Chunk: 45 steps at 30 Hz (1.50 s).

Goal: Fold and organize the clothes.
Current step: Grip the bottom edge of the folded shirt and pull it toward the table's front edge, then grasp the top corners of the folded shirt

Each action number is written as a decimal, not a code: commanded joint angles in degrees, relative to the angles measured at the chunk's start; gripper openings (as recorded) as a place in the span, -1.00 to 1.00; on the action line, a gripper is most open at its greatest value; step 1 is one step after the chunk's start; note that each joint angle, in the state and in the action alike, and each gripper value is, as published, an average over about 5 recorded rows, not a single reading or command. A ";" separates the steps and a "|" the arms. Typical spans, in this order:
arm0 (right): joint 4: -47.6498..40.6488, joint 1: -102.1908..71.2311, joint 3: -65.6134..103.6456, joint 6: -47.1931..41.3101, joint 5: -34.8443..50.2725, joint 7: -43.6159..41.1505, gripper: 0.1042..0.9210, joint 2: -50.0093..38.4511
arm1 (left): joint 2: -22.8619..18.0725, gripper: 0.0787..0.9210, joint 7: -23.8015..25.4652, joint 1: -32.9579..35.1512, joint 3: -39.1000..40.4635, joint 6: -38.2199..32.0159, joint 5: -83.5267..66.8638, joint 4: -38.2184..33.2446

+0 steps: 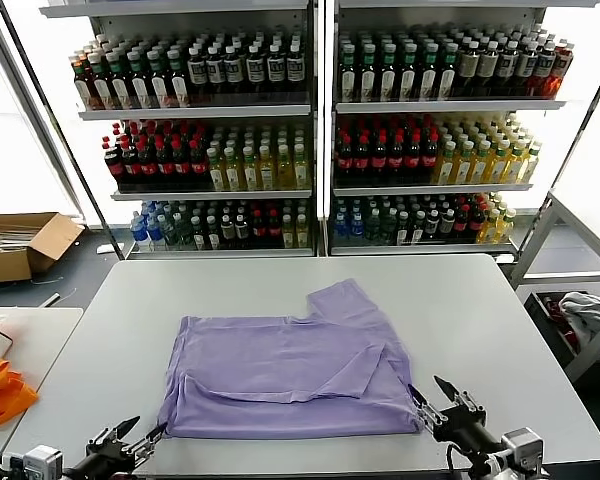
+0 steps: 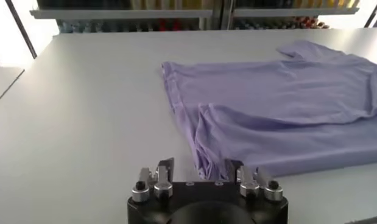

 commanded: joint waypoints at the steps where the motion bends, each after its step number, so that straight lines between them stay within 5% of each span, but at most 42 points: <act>1: -12.70 24.55 -5.66 -3.19 4.60 -3.86 0.52 -3.87 | 11.04 0.44 4.06 -15.89 2.11 -0.39 -1.99 8.85; 7: -26.04 42.16 -17.99 -5.35 5.01 -4.96 0.75 -0.53 | 15.71 0.74 6.50 -28.66 10.43 -0.51 -6.32 19.48; 21: -51.42 62.08 -30.37 -5.51 2.70 -6.16 0.76 11.95 | 13.73 0.77 6.62 -51.32 27.64 -0.52 -7.18 37.08; 39: -68.59 68.47 -32.30 -5.55 0.94 -4.86 0.76 18.84 | 11.01 0.77 6.01 -58.14 33.25 -0.53 -6.59 45.09; 45: -67.27 66.98 -33.64 -5.53 -0.07 -5.68 0.51 17.80 | 10.19 0.76 5.94 -57.53 33.30 -0.51 -6.28 45.19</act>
